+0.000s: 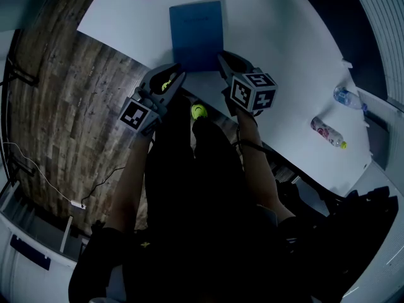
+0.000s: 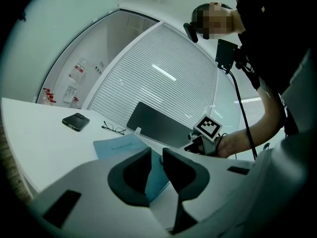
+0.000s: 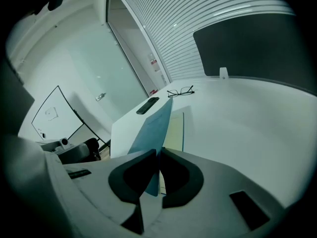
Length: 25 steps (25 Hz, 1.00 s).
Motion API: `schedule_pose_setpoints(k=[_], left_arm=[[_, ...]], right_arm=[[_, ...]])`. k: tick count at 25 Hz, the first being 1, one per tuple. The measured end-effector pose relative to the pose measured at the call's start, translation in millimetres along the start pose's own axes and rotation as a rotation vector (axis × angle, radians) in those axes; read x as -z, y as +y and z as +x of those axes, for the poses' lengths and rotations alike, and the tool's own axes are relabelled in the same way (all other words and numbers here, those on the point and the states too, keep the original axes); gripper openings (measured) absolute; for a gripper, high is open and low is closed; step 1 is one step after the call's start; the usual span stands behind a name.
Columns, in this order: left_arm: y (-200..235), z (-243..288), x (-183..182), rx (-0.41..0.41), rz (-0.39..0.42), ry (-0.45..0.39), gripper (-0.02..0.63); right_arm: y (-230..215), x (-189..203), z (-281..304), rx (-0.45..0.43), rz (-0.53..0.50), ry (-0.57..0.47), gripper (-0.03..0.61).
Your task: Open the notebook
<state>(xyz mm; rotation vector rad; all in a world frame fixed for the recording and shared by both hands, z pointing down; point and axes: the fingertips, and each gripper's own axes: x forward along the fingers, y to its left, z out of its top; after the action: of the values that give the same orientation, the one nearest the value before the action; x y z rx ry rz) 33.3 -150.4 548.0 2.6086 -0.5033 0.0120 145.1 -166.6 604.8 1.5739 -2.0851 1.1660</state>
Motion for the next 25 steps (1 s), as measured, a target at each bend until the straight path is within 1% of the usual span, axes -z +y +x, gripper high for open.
schedule_pose_setpoints(k=[10, 20, 25], left_arm=[[-3.2, -1.8, -13.0, 0.006, 0.013, -0.005, 0.064], [-1.8, -5.6, -30.8, -0.001, 0.039, -0.016, 0.064], [-0.5, -10.5, -37.3, -0.008, 0.046, -0.034, 0.064]], right_arm=[[25.4, -17.6, -10.3, -0.06, -0.016, -0.04, 0.035], [54.1, -32.9, -16.2, -0.113, -0.067, -0.052, 0.035], [72.3, -37.4, -16.3, -0.14, -0.092, -0.055, 0.034]])
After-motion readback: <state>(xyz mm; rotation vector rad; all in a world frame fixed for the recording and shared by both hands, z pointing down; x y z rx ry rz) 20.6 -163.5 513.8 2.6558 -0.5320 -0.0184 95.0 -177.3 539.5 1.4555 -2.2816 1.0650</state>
